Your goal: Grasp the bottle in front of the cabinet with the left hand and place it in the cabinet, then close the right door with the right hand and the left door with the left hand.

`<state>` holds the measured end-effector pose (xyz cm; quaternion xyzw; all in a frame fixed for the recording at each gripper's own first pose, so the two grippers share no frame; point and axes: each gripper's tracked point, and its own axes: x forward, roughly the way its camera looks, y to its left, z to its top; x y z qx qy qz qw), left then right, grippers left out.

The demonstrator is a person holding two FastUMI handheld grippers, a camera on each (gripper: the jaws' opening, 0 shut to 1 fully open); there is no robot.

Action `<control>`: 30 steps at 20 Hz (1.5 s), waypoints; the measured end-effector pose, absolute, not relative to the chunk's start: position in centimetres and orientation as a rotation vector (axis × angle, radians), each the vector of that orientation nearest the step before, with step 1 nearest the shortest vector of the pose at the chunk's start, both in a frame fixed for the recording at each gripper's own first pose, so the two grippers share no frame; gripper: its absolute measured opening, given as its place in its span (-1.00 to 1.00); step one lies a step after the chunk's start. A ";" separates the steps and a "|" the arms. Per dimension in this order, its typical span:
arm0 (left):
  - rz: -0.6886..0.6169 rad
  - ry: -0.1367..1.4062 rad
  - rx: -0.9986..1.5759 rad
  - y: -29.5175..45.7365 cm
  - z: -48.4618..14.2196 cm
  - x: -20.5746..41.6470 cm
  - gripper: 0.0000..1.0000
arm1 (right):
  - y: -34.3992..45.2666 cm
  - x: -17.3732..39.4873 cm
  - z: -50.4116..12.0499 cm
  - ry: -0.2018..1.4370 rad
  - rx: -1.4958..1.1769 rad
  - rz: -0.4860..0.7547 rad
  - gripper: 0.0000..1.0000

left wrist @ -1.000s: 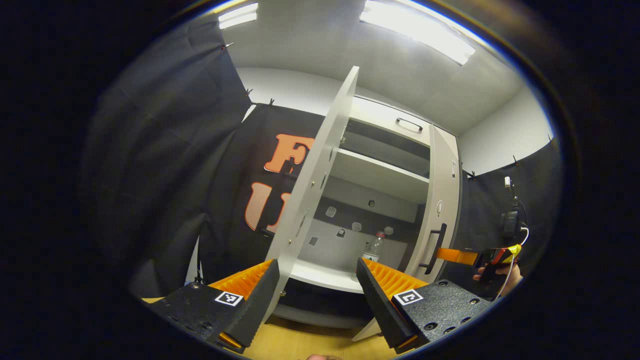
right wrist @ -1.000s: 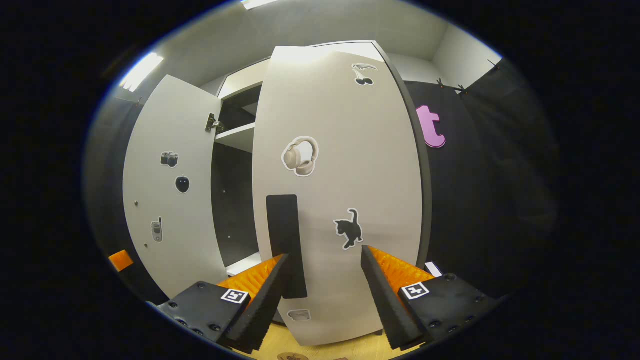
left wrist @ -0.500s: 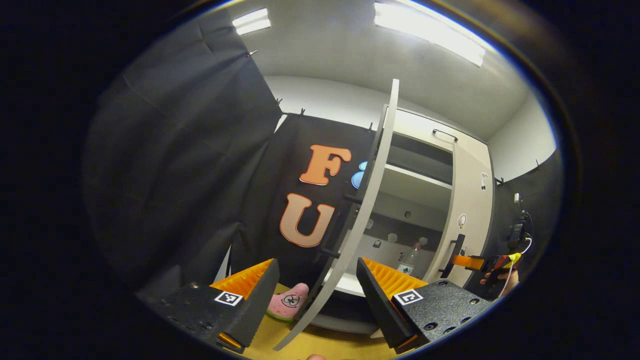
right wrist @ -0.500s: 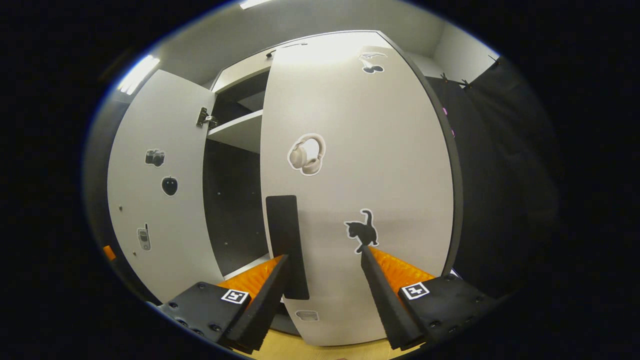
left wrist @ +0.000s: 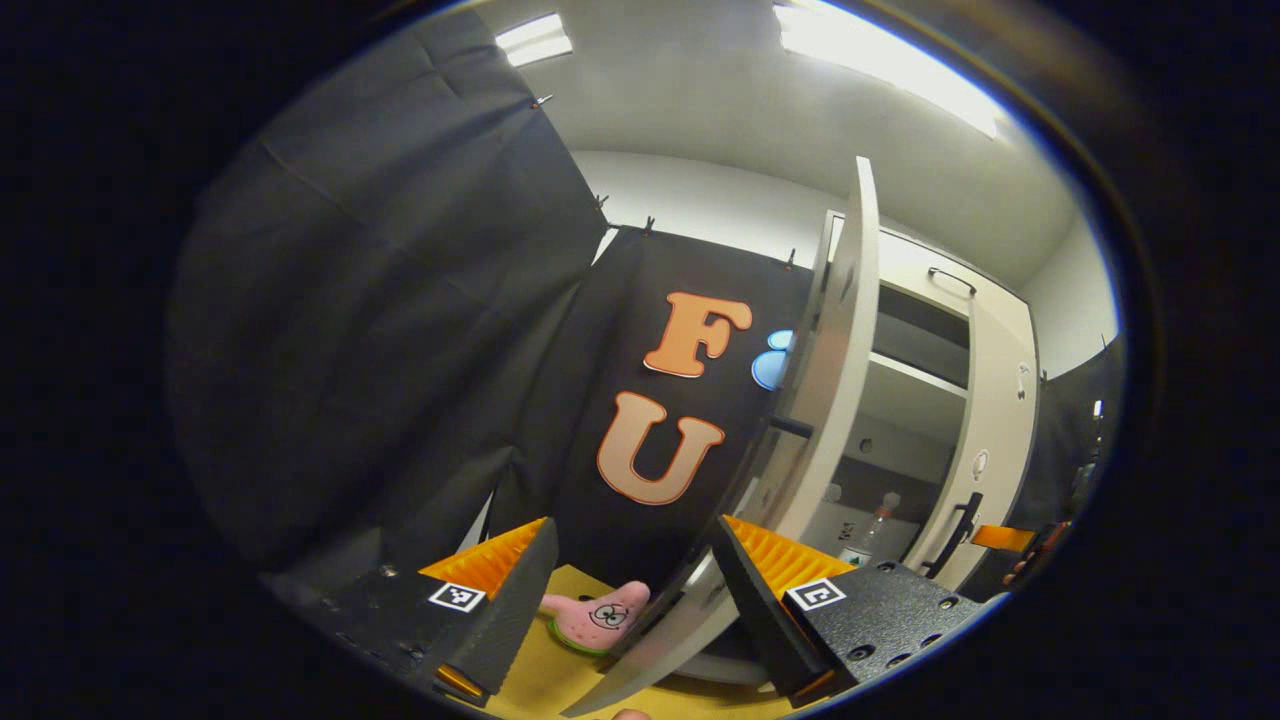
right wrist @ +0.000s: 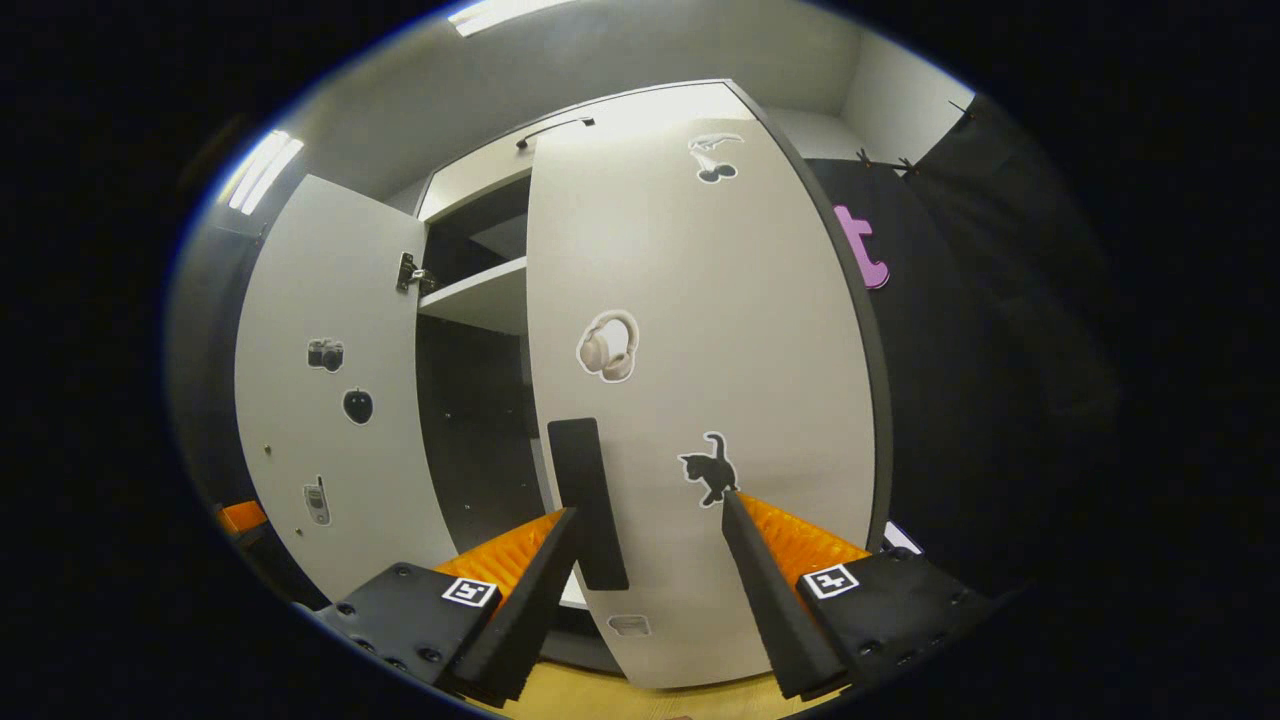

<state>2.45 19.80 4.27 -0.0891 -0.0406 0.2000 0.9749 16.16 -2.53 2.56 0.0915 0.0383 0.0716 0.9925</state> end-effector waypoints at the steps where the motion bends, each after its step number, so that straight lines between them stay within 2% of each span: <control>1: 0.405 -0.073 -0.180 20.3 4.2 3.4 0.89 | -3.1 15.2 2.9 0.071 0.171 0.137 0.90; 7: 0.393 -0.080 -0.074 21.2 5.1 5.7 0.88 | -7.0 10.2 3.4 0.065 0.129 0.063 0.90; 12: 0.333 -0.060 -0.063 19.7 5.2 6.0 0.84 | -9.3 8.9 2.7 0.064 0.159 0.007 0.90; 16: 0.272 -0.034 -0.085 17.1 4.8 5.8 0.84 | -10.0 8.2 1.5 0.091 0.163 -0.010 0.90; 17: 0.253 -0.026 -0.089 16.3 4.7 6.0 0.93 | -10.1 8.1 1.4 0.094 0.164 -0.013 0.90; 18: 0.232 -0.019 -0.091 15.6 4.5 6.1 0.84 | -10.3 7.9 1.3 0.096 0.159 -0.020 0.90; 19: 0.211 -0.012 -0.096 14.8 4.3 6.1 0.93 | -10.4 7.8 1.3 0.095 0.155 -0.028 0.90; 20: 0.194 -0.006 -0.103 14.0 4.2 6.1 0.84 | -10.4 7.6 1.3 0.094 0.152 -0.028 0.90; 28: 0.026 0.045 -0.117 7.1 2.8 8.9 0.85 | -10.7 6.0 1.2 0.110 0.136 -0.045 0.90; 29: 0.017 0.051 -0.122 6.5 2.6 9.1 0.76 | -10.9 5.7 1.2 0.111 0.138 -0.049 0.90; 30: 0.003 0.051 -0.132 5.7 2.7 9.4 0.87 | -11.0 5.5 1.2 0.113 0.142 -0.052 0.90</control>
